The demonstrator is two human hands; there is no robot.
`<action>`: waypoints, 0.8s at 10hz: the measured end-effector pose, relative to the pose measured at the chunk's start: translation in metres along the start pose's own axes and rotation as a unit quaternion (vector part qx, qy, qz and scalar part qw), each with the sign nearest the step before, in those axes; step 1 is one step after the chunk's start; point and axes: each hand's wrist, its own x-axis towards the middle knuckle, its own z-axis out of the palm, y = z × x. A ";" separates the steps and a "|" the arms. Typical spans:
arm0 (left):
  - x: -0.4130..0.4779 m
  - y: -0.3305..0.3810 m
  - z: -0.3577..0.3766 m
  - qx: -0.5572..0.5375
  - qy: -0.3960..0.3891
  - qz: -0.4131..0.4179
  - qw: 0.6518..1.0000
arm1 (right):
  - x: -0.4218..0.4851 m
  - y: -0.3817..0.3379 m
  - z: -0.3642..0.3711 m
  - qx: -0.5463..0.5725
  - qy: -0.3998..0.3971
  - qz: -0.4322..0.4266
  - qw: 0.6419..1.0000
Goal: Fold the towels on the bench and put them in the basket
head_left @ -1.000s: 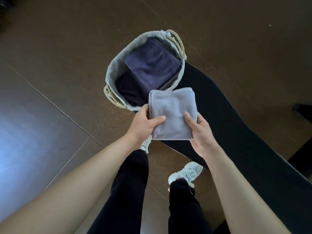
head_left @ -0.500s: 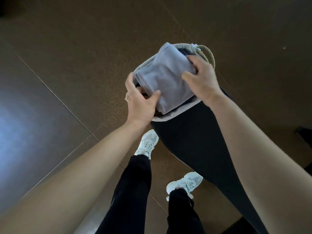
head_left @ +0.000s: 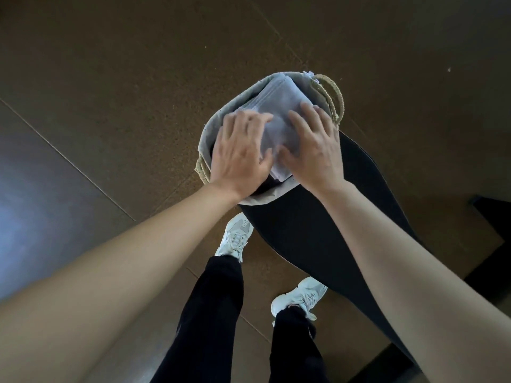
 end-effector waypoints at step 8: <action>0.018 -0.007 -0.001 0.019 -0.241 0.036 0.970 | -0.094 0.004 0.006 0.086 -0.012 0.118 0.989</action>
